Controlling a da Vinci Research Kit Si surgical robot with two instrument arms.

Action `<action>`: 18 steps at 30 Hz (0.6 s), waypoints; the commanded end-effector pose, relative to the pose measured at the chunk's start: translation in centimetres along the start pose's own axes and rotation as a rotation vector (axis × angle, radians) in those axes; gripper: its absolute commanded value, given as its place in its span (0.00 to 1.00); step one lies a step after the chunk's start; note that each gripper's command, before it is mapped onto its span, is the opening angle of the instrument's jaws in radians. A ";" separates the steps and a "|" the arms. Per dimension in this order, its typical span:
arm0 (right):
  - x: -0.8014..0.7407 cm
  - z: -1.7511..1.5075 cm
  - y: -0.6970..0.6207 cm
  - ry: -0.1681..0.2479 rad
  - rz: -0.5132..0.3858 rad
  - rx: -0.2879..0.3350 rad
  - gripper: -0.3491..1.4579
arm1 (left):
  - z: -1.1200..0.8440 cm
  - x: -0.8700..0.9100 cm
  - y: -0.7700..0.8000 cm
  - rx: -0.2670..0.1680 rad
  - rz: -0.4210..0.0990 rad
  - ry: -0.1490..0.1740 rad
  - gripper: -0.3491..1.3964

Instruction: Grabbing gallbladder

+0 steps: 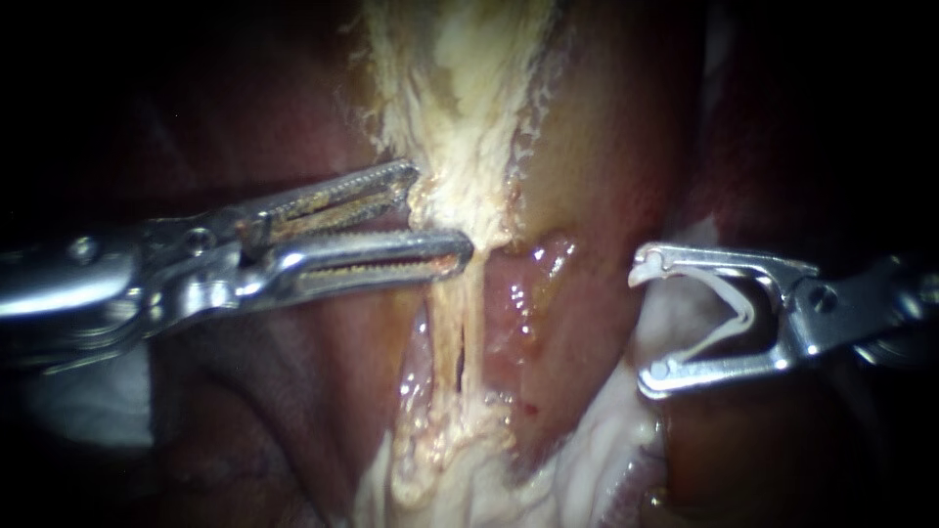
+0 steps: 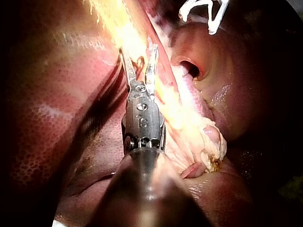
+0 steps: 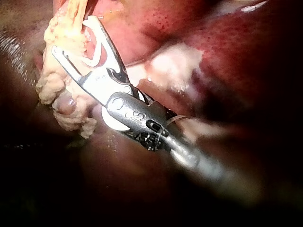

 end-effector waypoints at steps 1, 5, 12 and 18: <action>0.00 0.00 0.00 0.000 0.000 0.000 0.51 | 0.02 0.01 0.02 -0.001 -0.004 0.004 0.39; 0.00 0.00 0.00 0.000 0.000 0.000 0.51 | 0.06 0.03 0.07 -0.002 -0.009 0.006 0.39; 0.00 0.00 0.00 0.000 0.000 0.000 0.51 | 0.10 0.00 0.16 -0.002 -0.035 0.007 0.31; 0.01 0.01 0.00 0.001 0.000 0.000 0.51 | 0.13 -0.04 0.22 -0.002 -0.061 0.011 0.12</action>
